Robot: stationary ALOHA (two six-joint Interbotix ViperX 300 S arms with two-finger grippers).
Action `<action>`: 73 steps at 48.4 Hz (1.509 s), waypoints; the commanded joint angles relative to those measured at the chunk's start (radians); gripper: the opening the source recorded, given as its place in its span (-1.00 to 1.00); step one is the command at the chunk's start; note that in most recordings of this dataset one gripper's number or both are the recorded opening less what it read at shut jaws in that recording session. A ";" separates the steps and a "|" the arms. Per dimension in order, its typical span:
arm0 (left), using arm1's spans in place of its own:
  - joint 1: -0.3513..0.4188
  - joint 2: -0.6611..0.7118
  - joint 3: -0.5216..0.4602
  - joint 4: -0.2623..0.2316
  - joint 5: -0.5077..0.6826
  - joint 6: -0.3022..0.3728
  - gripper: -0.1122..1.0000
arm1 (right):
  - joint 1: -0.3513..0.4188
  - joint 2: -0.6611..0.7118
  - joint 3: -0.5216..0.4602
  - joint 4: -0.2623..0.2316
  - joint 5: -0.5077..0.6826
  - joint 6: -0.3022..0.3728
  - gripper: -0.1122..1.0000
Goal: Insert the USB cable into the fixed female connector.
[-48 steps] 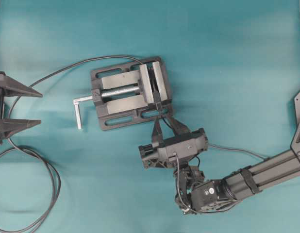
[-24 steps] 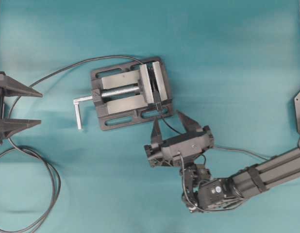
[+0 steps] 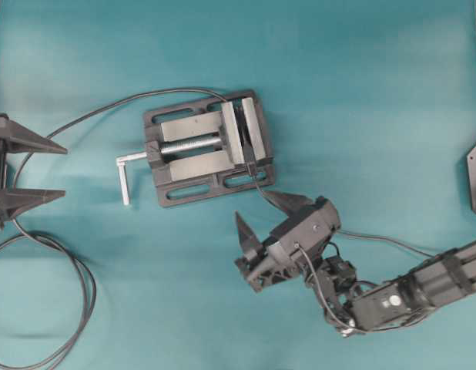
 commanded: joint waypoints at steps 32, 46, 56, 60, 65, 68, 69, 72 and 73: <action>0.002 0.014 -0.011 0.003 0.005 0.009 1.00 | -0.133 -0.348 0.416 -0.147 0.341 0.052 0.64; 0.002 0.014 -0.009 0.002 0.023 0.000 1.00 | -0.279 -0.492 0.534 -0.325 0.581 0.051 0.64; 0.002 0.014 -0.006 0.002 0.023 -0.015 1.00 | -0.360 -0.643 0.661 -0.436 0.614 0.051 0.64; 0.003 0.014 -0.003 0.003 0.021 -0.026 1.00 | -0.390 -0.719 0.715 -0.485 0.615 0.052 0.64; 0.003 0.014 -0.002 0.002 0.017 -0.029 1.00 | -0.422 -0.825 0.781 -0.543 0.618 0.052 0.64; 0.003 0.014 -0.002 0.002 0.015 -0.029 1.00 | -0.436 -0.893 0.816 -0.577 0.623 0.052 0.64; 0.002 0.014 0.000 0.002 0.015 -0.029 1.00 | -0.440 -0.925 0.830 -0.591 0.627 0.052 0.64; 0.003 0.014 0.002 0.002 0.011 -0.029 1.00 | -0.448 -0.988 0.854 -0.617 0.638 0.052 0.64; 0.002 0.014 0.002 0.002 0.009 -0.029 1.00 | -0.451 -1.006 0.862 -0.624 0.640 0.052 0.64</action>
